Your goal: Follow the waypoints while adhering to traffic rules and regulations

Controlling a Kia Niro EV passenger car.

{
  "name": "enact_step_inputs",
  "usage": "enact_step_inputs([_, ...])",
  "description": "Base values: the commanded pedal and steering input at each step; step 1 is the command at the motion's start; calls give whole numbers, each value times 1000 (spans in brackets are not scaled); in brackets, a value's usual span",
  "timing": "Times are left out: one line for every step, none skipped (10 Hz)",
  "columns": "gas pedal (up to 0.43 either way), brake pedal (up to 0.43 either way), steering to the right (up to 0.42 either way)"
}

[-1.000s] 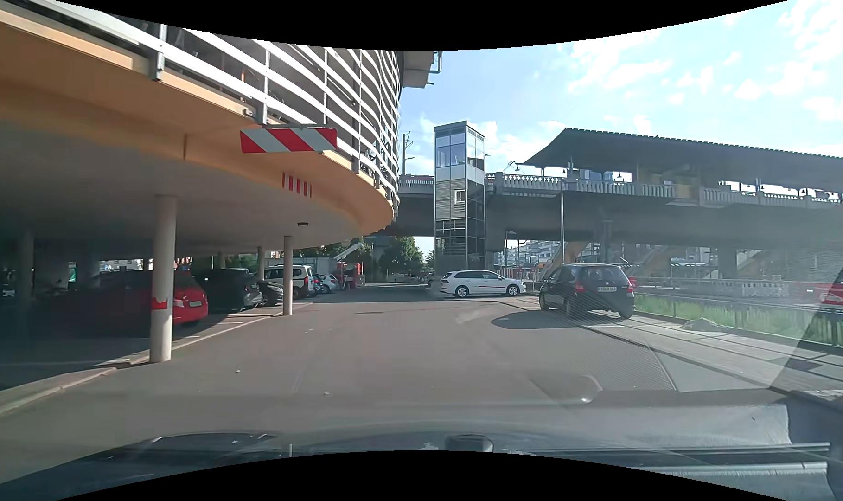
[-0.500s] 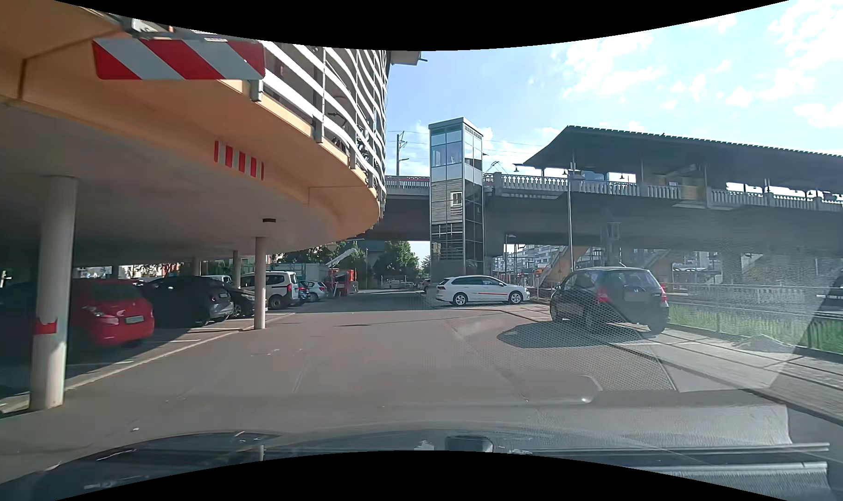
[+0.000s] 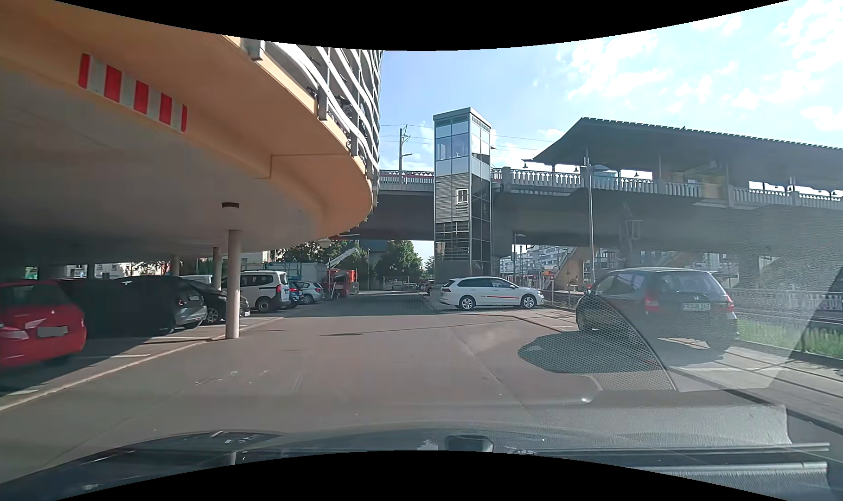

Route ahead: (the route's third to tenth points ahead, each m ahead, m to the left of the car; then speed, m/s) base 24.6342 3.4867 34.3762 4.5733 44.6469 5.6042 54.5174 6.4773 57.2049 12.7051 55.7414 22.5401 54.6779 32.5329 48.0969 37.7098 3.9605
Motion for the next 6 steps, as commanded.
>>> enact_step_inputs([28,0,-37])
enact_step_inputs([20,0,-42])
enact_step_inputs([20,0,-46])
enact_step_inputs([20,0,-48])
enact_step_inputs([20,0,-51])
enact_step_inputs([20,0,-54])
